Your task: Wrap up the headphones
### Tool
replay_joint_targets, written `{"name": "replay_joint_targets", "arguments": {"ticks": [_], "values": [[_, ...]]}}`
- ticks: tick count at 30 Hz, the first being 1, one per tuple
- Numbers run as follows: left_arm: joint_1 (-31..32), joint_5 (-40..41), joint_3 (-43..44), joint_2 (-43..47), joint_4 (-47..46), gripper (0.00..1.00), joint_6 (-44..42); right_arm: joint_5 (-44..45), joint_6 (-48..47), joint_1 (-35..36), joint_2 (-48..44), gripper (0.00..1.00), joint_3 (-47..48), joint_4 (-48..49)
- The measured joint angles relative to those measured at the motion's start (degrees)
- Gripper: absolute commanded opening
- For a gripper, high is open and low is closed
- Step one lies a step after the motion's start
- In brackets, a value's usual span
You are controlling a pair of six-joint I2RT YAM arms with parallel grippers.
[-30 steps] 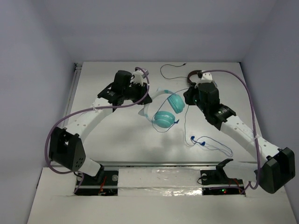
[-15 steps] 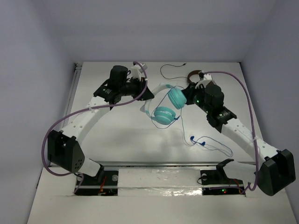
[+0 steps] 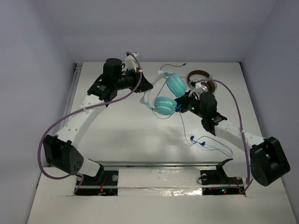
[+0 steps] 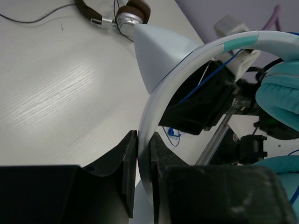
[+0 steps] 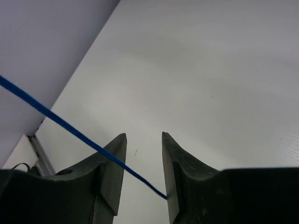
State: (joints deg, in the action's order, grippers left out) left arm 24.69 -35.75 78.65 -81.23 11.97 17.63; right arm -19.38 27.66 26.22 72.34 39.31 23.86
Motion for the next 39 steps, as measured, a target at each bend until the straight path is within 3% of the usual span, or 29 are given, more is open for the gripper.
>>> {"name": "replay_joint_targets", "arguments": {"ticks": [7, 15, 24, 34, 37, 39], "values": [[-1.3, 1.6, 5.2, 0.8, 0.7, 0.0, 1.9, -2.3, 2.3, 0.0, 2.4, 0.47, -4.2, 4.5], [-7.2, 2.7, 6.7, 1.7, 0.2, 0.0, 5.6, -3.6, 6.3, 0.0, 3.8, 0.47, -10.0, 10.3], [-9.8, 4.7, 8.9, 1.5, -0.2, 0.0, 8.9, -3.6, 8.9, 1.1, 8.5, 0.45, -12.2, 11.6], [-12.6, 9.5, 17.9, 0.3, -1.0, 0.0, 10.7, -3.2, 9.9, 4.5, 9.3, 0.44, -13.9, 12.3], [-13.2, 11.3, 18.2, -0.5, -2.1, 0.0, 11.3, -2.1, 10.0, 7.4, 8.3, 0.36, -14.2, 10.7], [-13.6, 12.2, 17.8, -1.7, -3.2, 0.0, 12.2, -0.8, 9.9, 10.2, 7.4, 0.2, -14.2, 9.3]]}}
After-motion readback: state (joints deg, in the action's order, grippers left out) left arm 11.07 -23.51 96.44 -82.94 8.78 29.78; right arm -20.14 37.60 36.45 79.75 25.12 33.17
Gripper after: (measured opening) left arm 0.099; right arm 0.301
